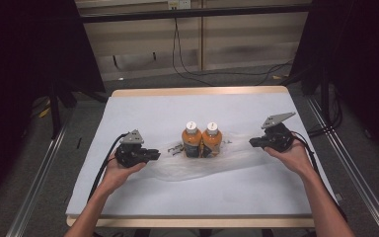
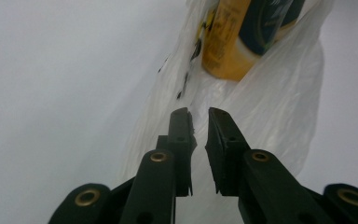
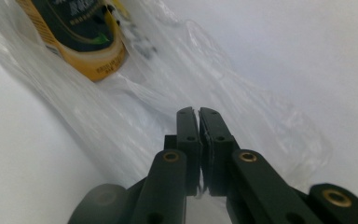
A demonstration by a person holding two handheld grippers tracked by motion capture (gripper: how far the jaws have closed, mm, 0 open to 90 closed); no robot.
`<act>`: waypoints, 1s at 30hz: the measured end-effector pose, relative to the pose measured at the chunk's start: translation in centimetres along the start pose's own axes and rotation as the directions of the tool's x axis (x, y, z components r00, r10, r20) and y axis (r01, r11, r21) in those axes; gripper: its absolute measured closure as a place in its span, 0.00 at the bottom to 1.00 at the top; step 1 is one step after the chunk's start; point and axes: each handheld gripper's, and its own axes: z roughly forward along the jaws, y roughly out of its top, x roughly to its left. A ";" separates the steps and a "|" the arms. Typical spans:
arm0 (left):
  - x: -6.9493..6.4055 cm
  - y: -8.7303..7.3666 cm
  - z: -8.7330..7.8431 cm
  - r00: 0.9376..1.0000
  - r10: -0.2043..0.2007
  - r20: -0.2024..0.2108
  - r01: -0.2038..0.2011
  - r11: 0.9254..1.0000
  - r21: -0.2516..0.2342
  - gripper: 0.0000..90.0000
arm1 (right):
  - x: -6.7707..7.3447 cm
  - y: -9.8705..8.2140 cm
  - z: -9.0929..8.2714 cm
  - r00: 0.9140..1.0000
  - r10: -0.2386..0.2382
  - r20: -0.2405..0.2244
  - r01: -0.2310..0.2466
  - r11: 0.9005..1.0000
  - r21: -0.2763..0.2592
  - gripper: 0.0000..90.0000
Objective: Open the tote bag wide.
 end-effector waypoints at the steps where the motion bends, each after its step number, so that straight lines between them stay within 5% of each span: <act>1: -0.2 0.1 -0.1 1.000 -0.003 0.003 0.003 1.000 -0.010 0.89 | 0.0 0.0 0.0 1.000 0.000 0.000 0.000 1.000 0.000 0.96; 7: -1.2 0.7 0.1 1.000 -0.006 0.027 0.008 0.998 -0.059 0.86 | 0.5 0.9 -0.7 0.999 0.009 -0.039 -0.012 0.998 -0.060 0.87; 13: -3.0 1.6 0.8 0.999 0.030 0.032 -0.028 0.998 -0.063 0.85 | 1.9 2.2 -0.8 0.998 -0.001 -0.057 -0.004 0.995 -0.095 0.80; 15: -3.4 1.8 1.2 0.998 0.042 0.042 -0.039 0.997 -0.067 0.83 | 2.7 3.0 -0.2 0.995 -0.018 -0.095 0.008 0.995 -0.104 0.79; 24: -4.6 2.8 2.4 0.995 0.074 0.065 -0.070 0.996 -0.057 0.81 | 3.5 3.4 1.4 0.991 -0.026 -0.129 0.016 0.997 -0.075 0.80; 30: -5.4 4.1 3.0 0.991 0.095 0.091 -0.087 0.992 -0.089 0.85 | 3.7 3.6 2.0 0.989 -0.024 -0.147 0.014 0.998 -0.066 0.90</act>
